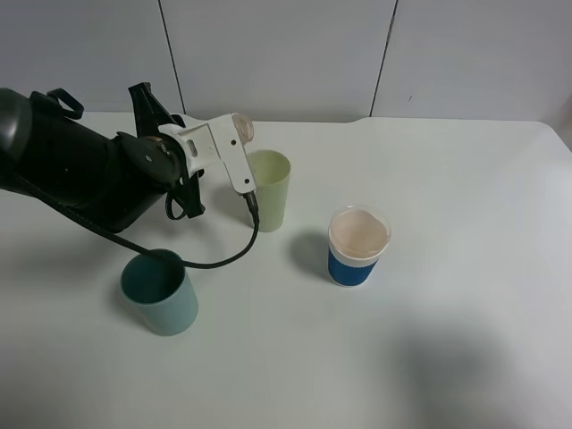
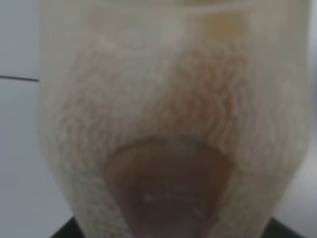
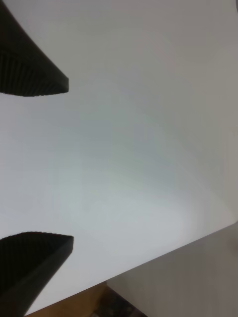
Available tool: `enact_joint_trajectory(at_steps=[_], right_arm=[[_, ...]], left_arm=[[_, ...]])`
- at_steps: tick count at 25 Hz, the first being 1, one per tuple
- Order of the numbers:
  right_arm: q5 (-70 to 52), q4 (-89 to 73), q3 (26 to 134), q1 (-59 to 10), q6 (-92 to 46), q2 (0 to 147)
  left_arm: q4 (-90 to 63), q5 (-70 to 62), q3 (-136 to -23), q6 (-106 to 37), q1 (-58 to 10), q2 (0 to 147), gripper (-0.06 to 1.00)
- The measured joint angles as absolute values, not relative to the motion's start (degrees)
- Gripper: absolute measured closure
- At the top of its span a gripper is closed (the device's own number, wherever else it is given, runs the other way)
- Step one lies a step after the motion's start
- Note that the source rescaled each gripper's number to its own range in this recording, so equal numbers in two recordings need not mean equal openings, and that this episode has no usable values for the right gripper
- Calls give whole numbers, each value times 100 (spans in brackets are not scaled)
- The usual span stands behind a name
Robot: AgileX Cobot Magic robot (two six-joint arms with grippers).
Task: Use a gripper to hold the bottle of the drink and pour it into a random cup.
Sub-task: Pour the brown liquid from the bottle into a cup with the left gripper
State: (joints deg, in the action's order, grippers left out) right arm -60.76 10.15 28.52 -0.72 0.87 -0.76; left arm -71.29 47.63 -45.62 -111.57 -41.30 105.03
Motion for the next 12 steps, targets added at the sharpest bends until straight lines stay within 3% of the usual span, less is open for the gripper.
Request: enact_joint_trajectory(at_steps=[12], right_arm=[[-6076,1015,2852,-72,87,-76]], left_arm=[[-7100,5257,-4567,-11426,-4273,10683,92]])
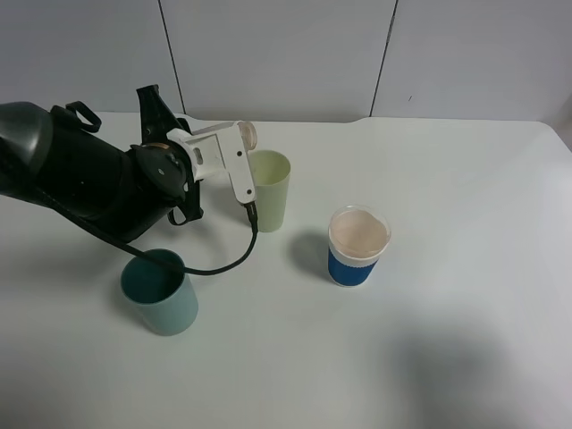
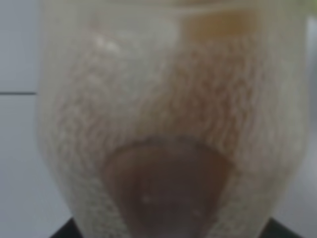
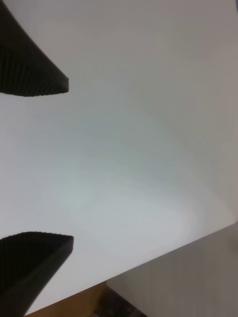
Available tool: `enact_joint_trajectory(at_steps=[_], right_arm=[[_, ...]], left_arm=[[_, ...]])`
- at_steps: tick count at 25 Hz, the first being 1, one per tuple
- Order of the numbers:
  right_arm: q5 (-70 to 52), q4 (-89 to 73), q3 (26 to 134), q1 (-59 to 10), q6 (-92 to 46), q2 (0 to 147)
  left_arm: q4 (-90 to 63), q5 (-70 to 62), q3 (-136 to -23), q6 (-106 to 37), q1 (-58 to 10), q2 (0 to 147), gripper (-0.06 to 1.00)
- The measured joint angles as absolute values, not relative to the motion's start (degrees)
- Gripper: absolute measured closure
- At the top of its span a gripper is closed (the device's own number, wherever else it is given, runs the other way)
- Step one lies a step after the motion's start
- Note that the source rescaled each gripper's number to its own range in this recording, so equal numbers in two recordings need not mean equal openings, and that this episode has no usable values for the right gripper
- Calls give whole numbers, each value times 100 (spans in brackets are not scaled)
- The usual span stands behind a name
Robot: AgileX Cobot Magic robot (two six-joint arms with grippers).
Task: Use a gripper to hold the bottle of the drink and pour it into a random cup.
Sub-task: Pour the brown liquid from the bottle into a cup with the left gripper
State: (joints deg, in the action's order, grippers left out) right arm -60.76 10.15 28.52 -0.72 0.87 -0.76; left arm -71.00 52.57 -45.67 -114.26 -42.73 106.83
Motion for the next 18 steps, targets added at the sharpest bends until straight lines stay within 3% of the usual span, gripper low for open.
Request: enact_joint_trajectory(at_steps=[18], right_arm=[[-6076,1015,2852,-72,87,-76]], left_arm=[[-6740,5572,-4567,-12020,-4386,10789,92]])
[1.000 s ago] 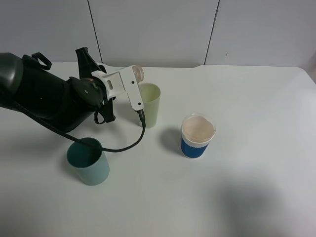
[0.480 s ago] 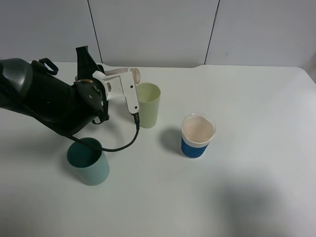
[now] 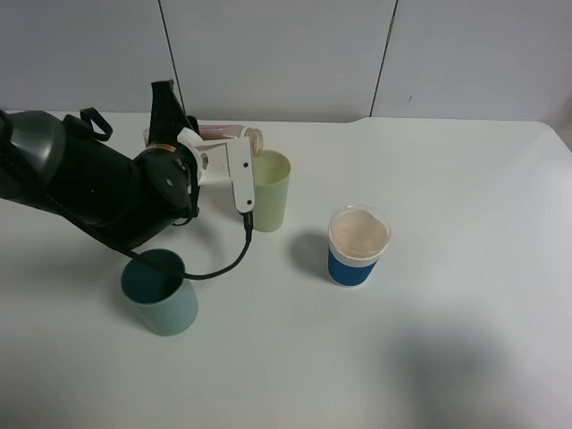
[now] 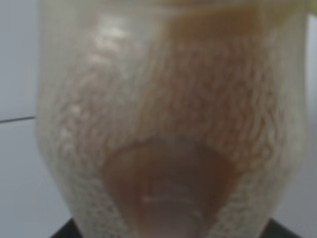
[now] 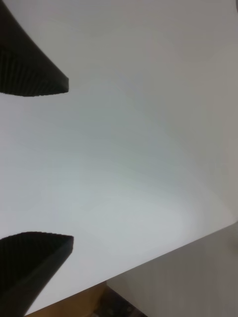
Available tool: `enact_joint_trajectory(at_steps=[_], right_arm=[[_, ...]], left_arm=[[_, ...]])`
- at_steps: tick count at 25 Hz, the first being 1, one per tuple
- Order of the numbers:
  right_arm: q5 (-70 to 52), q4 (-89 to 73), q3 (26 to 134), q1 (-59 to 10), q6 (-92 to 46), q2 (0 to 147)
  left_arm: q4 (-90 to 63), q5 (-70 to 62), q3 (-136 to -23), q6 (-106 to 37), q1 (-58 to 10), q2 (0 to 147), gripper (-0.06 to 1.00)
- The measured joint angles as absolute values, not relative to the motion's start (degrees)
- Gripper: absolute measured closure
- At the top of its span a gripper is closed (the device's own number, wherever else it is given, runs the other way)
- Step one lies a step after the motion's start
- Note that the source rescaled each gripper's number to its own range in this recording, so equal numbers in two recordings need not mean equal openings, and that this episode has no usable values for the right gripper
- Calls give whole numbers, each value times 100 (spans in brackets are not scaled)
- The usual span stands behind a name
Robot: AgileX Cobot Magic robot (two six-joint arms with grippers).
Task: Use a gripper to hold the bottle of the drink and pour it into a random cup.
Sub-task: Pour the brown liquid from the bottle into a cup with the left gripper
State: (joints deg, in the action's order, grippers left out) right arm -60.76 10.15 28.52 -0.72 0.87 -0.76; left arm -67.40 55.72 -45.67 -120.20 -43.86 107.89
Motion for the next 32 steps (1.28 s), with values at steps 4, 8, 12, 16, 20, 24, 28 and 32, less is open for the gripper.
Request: enact_joint_trajectory(at_steps=[4,8,12,16,20,24,28,32], right_arm=[[-6076,1015,2852,-72,87,-76],[-6076,1015,2852,-72,87,-76],[-6076,1015,2852,-72,87,-76],[-6076,1015,2852,-72,87,-76],[-6076,1015,2852,-72,87,-76],[-6076,1015,2852,-72,87,-76],[-6076,1015,2852,-72,87,-76],[-6076,1015,2852,-72,87,-76]], left_arm=[[-6689,5618,-4567,-12288,-4386,10789,92],[-6670,5657,-4567,-12393,-4386,10789,92],[-6670,5663,-4567,-12410,-4386,10789,92],[-6670,5663,-4567,-12417,-4386,10789,92],[-6645,5679,-4567,-12604,-4386,10789,92],[-6569,5864,-4567,-12701,-4386,10789,92],[-6564,6003,-4567,-12709,-4386,10789,92],[-6556,6003,-4567,-12709,-4386,10789,92]])
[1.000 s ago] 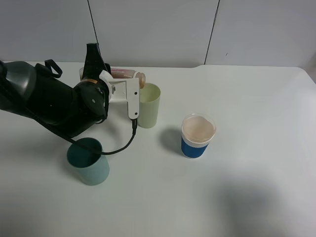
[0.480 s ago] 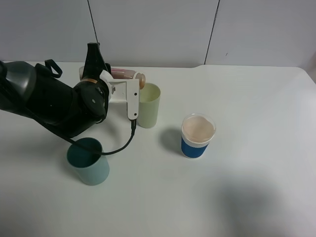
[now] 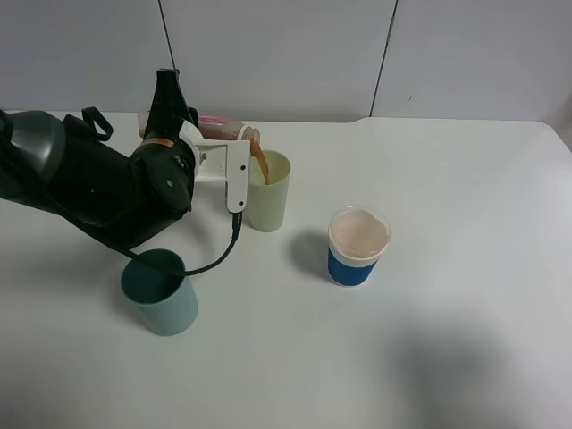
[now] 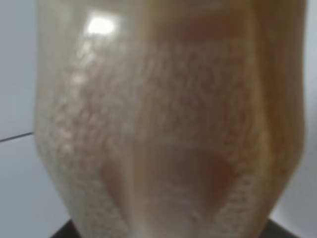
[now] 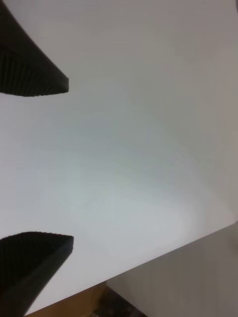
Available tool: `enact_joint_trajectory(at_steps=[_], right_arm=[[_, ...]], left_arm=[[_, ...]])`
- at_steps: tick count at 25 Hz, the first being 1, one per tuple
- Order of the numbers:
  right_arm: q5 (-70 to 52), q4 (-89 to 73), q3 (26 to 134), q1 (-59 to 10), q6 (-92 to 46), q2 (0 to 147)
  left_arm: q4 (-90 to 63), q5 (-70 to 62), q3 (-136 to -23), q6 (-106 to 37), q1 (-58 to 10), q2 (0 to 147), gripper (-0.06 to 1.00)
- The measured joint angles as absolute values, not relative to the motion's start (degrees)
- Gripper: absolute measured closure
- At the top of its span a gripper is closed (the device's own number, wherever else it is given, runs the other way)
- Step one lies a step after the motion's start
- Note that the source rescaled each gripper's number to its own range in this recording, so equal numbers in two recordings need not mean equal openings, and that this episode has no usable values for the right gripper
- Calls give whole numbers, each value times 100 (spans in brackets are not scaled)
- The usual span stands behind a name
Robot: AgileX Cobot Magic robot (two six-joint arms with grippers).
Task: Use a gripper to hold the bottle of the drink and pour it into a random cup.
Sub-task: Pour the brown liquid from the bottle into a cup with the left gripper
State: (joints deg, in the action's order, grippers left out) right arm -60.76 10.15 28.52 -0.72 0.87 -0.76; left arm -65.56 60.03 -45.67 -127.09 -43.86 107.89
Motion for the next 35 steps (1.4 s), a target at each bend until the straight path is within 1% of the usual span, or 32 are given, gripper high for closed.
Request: enact_joint_trajectory(at_steps=[35], right_arm=[[-6076,1015,2852,-72,87,-76]], left_arm=[[-6216,6218,-4567,-12709,-4386,10789,92]])
